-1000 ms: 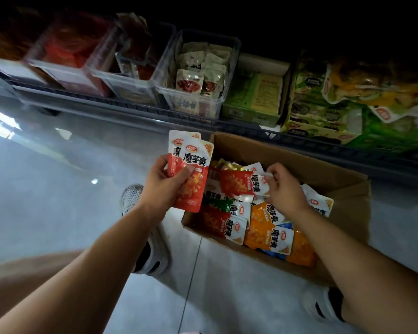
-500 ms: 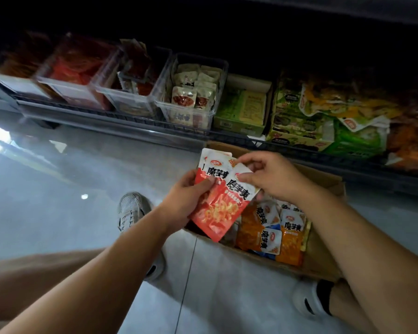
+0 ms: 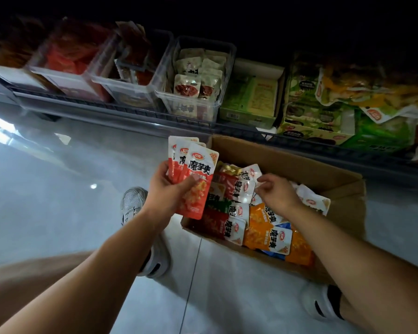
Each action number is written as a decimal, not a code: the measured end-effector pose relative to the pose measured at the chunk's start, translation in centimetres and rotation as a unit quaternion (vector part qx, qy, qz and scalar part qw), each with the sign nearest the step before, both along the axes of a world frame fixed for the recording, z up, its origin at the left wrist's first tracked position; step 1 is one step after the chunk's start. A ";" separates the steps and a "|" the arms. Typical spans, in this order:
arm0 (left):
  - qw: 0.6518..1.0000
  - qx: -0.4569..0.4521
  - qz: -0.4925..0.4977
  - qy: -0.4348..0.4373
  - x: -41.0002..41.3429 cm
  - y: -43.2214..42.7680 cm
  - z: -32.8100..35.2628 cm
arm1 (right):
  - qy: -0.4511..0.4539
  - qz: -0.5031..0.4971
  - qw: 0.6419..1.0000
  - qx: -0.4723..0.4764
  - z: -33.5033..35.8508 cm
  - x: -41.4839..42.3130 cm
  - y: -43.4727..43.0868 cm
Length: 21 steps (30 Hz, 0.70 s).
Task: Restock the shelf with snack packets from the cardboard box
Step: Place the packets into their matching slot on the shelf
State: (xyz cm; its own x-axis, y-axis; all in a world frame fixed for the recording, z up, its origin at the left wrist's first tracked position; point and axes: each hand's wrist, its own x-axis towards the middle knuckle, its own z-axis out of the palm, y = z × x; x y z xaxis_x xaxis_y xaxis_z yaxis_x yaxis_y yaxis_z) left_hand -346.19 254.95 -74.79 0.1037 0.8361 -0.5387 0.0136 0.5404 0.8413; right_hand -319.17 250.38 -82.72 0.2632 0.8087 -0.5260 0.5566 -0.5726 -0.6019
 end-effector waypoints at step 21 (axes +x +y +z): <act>1.000 -0.002 -0.004 -0.014 -0.2 0.4 -0.9 | 0.025 -0.089 0.995 0.048 -2.3 -0.9 0.6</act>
